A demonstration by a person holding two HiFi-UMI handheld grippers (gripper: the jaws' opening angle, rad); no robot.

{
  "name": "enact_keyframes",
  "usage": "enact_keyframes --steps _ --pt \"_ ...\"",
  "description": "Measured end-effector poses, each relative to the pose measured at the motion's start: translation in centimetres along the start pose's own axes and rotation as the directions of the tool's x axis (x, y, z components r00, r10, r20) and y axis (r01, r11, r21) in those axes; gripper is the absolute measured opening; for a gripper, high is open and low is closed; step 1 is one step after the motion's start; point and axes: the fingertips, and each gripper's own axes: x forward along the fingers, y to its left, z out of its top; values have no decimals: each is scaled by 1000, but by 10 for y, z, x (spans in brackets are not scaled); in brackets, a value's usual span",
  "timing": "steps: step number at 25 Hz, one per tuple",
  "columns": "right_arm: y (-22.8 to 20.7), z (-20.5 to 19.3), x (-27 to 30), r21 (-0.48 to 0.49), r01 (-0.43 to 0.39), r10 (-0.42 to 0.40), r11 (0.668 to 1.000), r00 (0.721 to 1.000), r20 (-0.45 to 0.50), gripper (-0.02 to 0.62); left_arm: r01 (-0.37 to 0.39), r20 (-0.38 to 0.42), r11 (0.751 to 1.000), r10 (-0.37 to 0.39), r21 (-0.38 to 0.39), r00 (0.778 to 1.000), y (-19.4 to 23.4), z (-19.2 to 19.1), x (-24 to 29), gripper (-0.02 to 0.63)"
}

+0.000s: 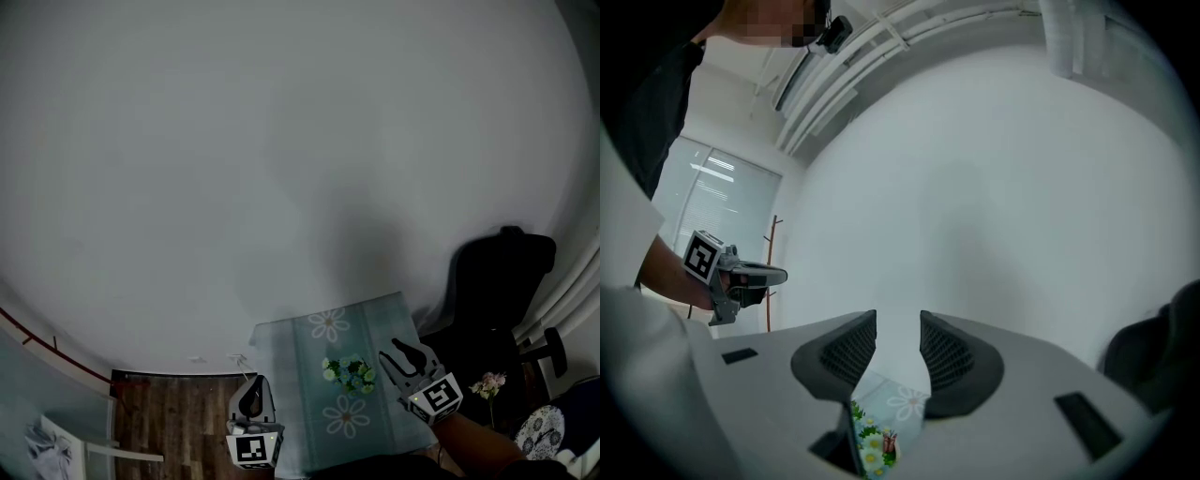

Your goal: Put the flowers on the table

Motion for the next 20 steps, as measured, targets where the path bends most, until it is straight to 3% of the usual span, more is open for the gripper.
enact_keyframes --steps 8,20 --pt "-14 5 -4 -1 52 -52 999 999 13 25 -2 -6 1000 2 -10 1000 4 -4 1 3" --pt "-14 1 -9 -17 74 -74 997 997 -9 18 9 -4 999 -9 -31 1000 0 -5 1 3"
